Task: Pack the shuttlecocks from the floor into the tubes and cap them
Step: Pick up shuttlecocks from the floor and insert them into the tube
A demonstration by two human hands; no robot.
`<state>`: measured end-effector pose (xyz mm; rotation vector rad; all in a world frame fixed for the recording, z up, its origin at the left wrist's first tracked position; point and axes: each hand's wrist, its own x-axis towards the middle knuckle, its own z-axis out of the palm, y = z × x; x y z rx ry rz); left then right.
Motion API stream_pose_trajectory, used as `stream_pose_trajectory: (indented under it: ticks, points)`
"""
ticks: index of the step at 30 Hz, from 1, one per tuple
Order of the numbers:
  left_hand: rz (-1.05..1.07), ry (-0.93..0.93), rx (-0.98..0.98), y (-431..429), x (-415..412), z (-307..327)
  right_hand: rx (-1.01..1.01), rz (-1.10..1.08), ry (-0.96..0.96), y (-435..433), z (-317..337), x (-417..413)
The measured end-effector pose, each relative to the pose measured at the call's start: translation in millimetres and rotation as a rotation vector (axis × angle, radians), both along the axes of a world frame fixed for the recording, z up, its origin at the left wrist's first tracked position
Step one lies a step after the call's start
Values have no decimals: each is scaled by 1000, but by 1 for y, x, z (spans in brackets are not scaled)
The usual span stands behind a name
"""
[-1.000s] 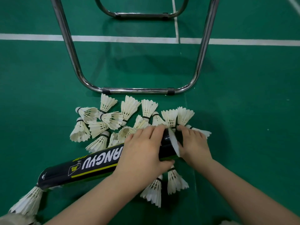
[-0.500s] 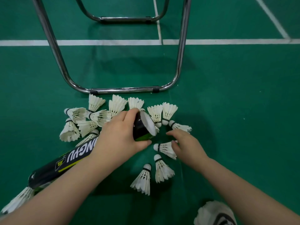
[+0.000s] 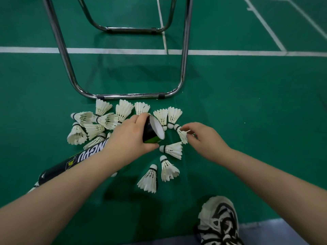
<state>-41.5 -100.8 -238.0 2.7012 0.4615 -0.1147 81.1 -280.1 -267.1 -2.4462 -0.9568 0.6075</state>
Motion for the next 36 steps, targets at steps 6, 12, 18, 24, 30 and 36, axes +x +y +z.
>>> stream_pose_trajectory:
  ticks: [6, 12, 18, 24, 30, 36]
  points:
    - [-9, -107, -92, -3, -4, 29, 46, 52, -26, 13, 31, -12]
    - [-66, -173, -69, -10, -13, 55, 41, 101, -90, 18, 57, -25]
    - [-103, -255, -74, -11, -20, 92, 61, 146, -200, 22, 91, -37]
    - [-100, -340, -70, 3, -31, 134, 101, 183, -298, 38, 145, -48]
    - [-106, -375, -75, 27, -43, 167, 104, 232, -363, 60, 182, -58]
    - [-93, -396, -13, 52, -54, 190, 102, 315, -414, 79, 202, -63]
